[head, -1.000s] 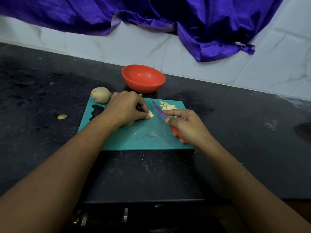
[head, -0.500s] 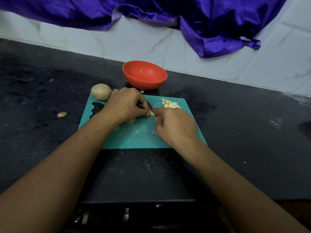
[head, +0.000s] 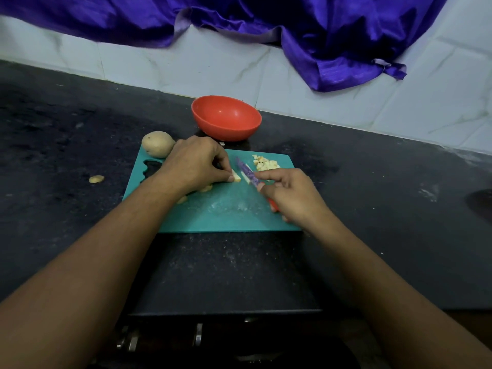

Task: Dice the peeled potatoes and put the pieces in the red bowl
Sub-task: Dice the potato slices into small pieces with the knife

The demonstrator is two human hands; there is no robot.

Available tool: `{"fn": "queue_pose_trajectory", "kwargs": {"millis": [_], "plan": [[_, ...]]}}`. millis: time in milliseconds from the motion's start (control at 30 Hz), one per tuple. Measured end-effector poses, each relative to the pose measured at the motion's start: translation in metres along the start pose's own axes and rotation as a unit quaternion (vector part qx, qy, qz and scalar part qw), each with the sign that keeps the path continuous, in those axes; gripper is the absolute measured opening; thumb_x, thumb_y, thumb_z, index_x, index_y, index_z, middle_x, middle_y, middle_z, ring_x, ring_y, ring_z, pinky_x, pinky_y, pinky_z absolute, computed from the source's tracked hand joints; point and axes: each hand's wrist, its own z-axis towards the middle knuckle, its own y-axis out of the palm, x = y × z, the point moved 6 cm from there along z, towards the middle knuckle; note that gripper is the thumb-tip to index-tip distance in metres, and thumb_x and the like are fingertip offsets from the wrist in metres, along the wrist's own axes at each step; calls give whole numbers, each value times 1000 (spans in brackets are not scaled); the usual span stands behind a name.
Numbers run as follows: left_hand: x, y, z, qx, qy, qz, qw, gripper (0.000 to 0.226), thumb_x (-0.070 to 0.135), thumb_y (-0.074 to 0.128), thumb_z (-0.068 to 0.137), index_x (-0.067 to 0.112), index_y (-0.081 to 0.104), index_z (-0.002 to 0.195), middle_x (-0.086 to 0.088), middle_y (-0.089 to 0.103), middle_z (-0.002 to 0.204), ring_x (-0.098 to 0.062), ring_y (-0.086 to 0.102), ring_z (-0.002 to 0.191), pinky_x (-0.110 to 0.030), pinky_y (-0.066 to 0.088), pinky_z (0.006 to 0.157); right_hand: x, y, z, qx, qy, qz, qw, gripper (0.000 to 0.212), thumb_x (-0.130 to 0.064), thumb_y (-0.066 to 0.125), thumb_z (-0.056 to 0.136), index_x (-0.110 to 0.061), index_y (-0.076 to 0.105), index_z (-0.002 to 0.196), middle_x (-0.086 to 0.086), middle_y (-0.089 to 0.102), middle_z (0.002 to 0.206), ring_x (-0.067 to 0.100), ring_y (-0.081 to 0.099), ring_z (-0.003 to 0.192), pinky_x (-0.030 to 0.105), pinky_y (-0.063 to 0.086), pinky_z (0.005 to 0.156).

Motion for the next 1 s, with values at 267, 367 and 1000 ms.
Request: {"fn": "queue_pose_trajectory", "kwargs": {"millis": [267,367,1000], "plan": [[0,-3,-1,-10,5,-5,1000,9,37,88,77,36,78,78,23,72,80,2,64,85,-32,54,88,-28,18,1,62,-72,-196,976,34,-34,59,96,-44,68,128,-11,45,58,14,49,64,30,33,57],[1,-2,0,-10,8,-5,1000,11,36,87,77,35,77,74,23,72,79,2,65,84,-32,54,87,-41,22,-6,63,-98,-265,957,39,-33,53,98,-43,63,134,-7,68,87,23,65,92,34,44,70],[1,-2,-3,17,2,-9,1000,17,43,88,75,34,74,75,20,71,77,0,66,82,-38,58,81,-1,-1,0,12,7,61,998,27,-25,65,99,-31,73,124,1,54,52,12,43,43,25,35,43]]}}
